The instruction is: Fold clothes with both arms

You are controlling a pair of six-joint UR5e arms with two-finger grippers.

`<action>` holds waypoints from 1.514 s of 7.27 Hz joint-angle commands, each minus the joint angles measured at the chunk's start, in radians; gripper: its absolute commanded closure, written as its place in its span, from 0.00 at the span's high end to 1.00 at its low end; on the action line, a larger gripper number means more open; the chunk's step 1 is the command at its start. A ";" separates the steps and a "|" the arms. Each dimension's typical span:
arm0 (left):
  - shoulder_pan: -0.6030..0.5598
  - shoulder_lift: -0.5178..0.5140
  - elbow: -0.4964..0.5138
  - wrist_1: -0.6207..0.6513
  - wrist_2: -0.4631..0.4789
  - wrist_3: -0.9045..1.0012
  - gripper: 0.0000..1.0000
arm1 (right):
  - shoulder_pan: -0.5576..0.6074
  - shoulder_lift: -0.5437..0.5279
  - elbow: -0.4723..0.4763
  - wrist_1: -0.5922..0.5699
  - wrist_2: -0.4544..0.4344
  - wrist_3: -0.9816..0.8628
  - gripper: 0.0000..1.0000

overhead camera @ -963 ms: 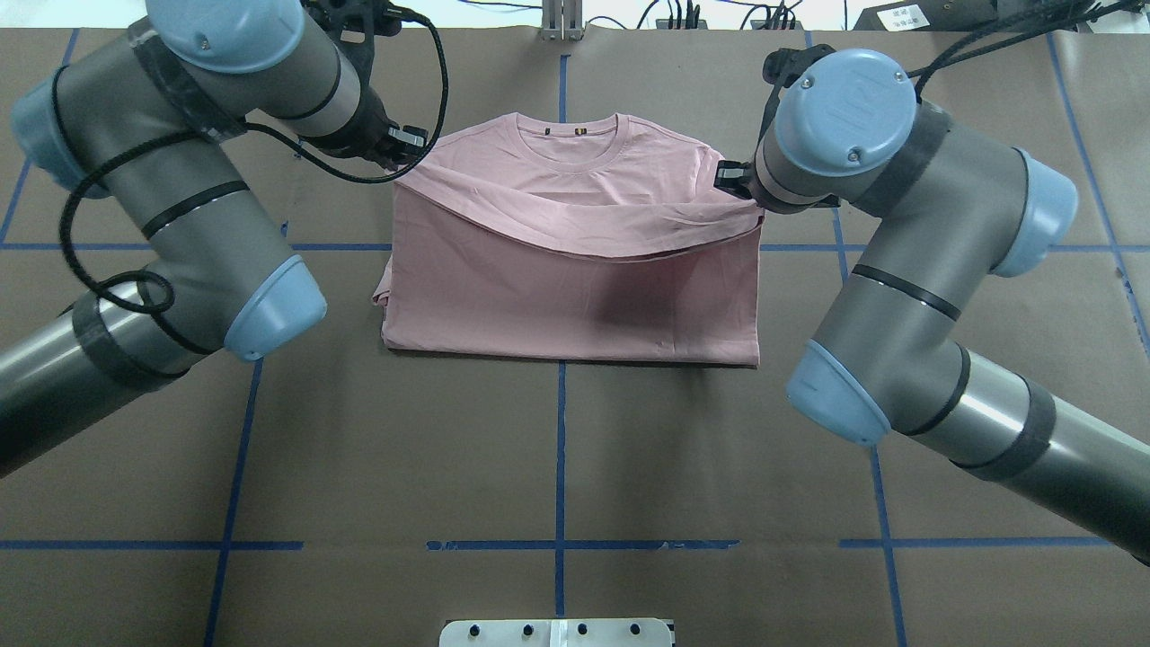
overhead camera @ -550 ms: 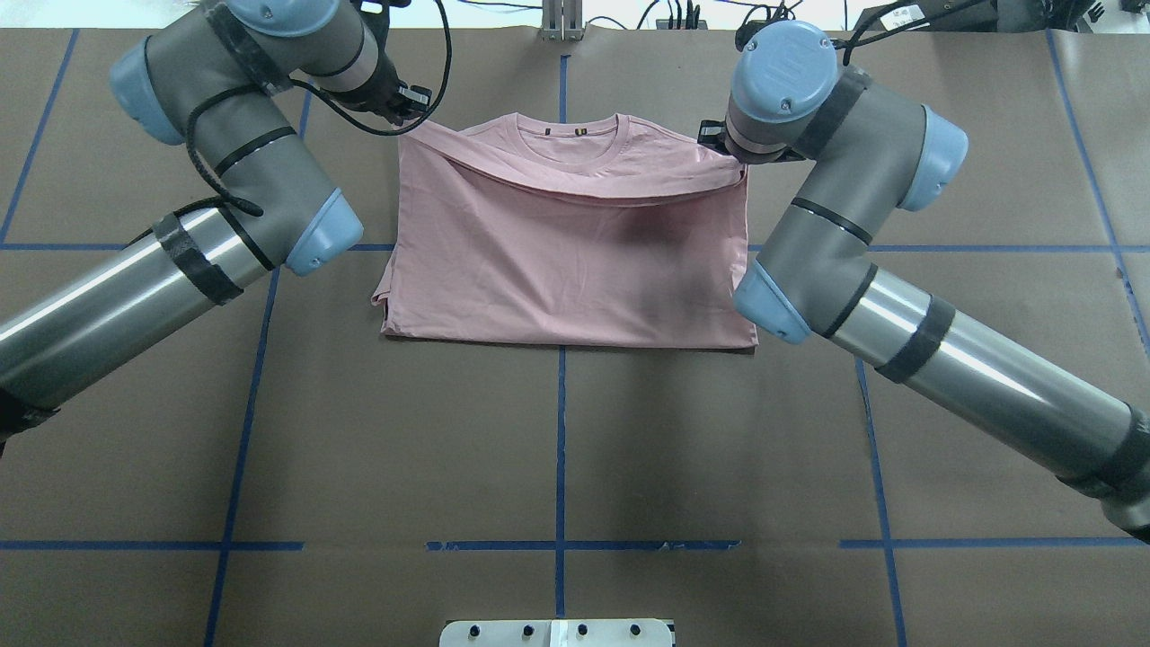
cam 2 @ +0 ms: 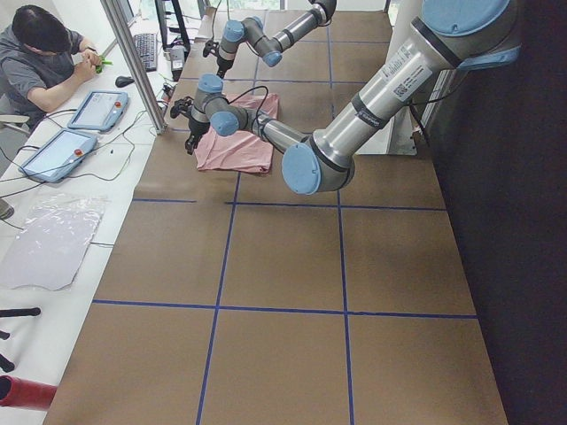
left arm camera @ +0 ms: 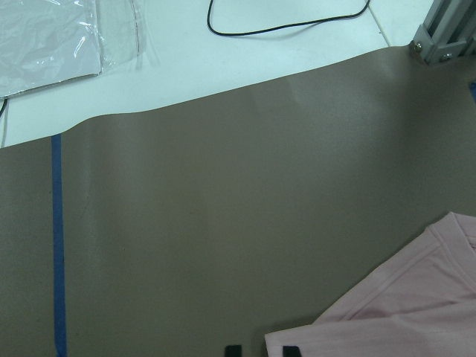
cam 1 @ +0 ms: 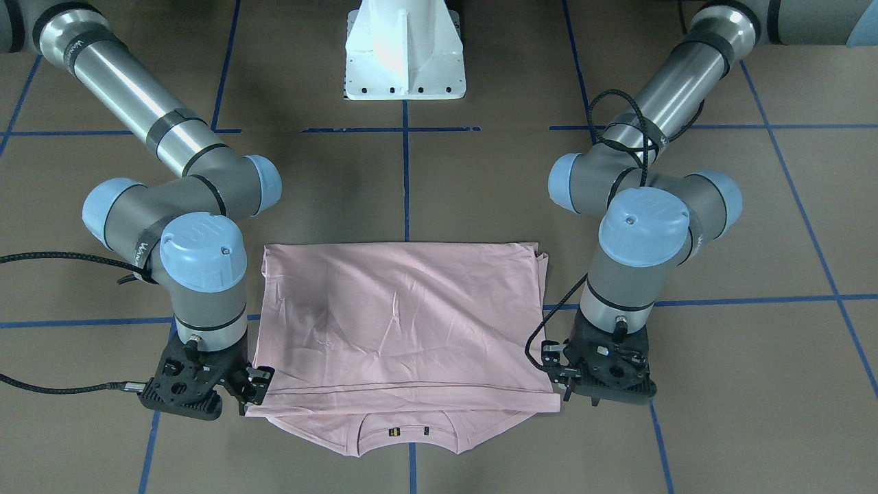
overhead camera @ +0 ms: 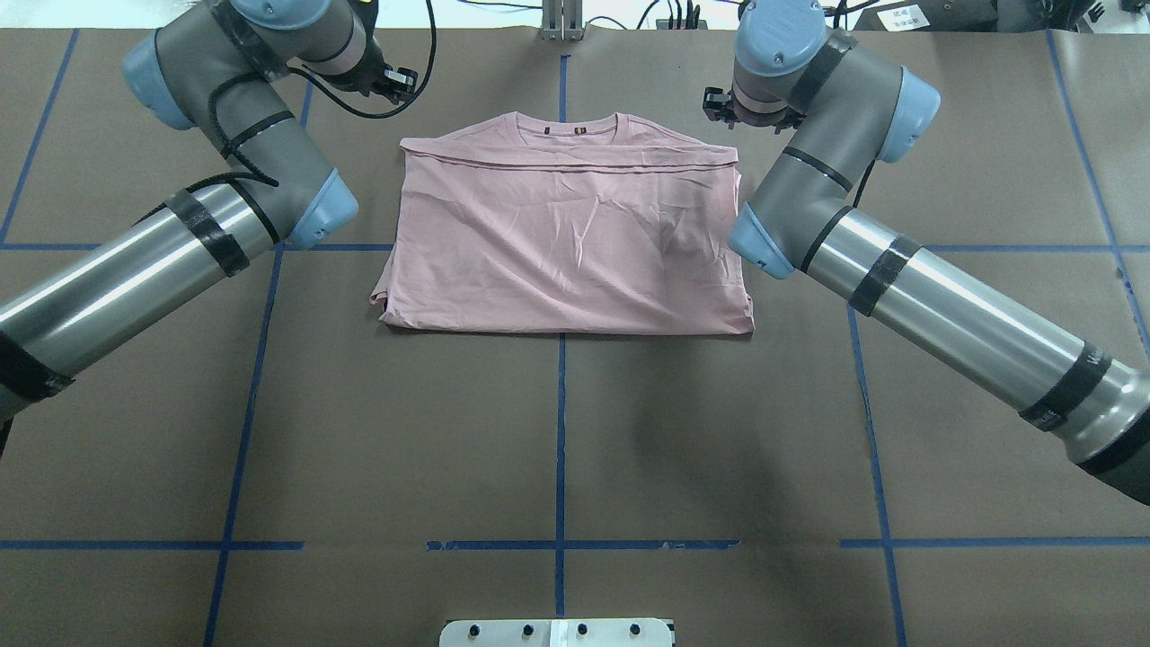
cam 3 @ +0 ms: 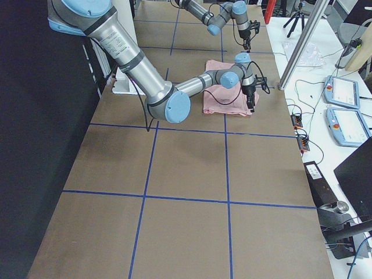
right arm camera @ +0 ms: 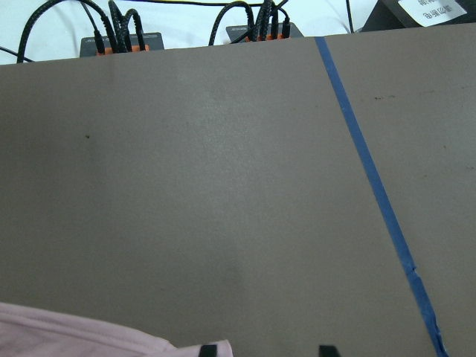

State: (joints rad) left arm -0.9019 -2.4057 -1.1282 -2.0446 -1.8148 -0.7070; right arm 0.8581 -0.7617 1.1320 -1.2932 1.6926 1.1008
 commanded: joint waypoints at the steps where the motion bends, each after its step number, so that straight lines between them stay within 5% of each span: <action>1: -0.002 0.099 -0.141 -0.014 -0.005 0.021 1.00 | 0.033 -0.062 0.091 0.006 0.124 -0.103 1.00; 4: 0.095 0.391 -0.505 -0.014 -0.041 -0.061 1.00 | 0.035 -0.174 0.268 -0.005 0.136 -0.104 1.00; 5: 0.157 0.425 -0.530 -0.016 -0.032 -0.156 0.97 | 0.035 -0.176 0.273 -0.003 0.136 -0.102 1.00; 6: 0.211 0.431 -0.512 -0.029 0.024 -0.228 0.74 | 0.035 -0.176 0.273 -0.003 0.134 -0.102 1.00; 11: 0.323 0.419 -0.484 -0.032 0.049 -0.305 0.68 | 0.033 -0.177 0.273 -0.003 0.130 -0.102 1.00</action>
State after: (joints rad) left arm -0.6104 -1.9835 -1.6131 -2.0781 -1.7663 -0.9915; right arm 0.8914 -0.9382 1.4051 -1.2962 1.8240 0.9987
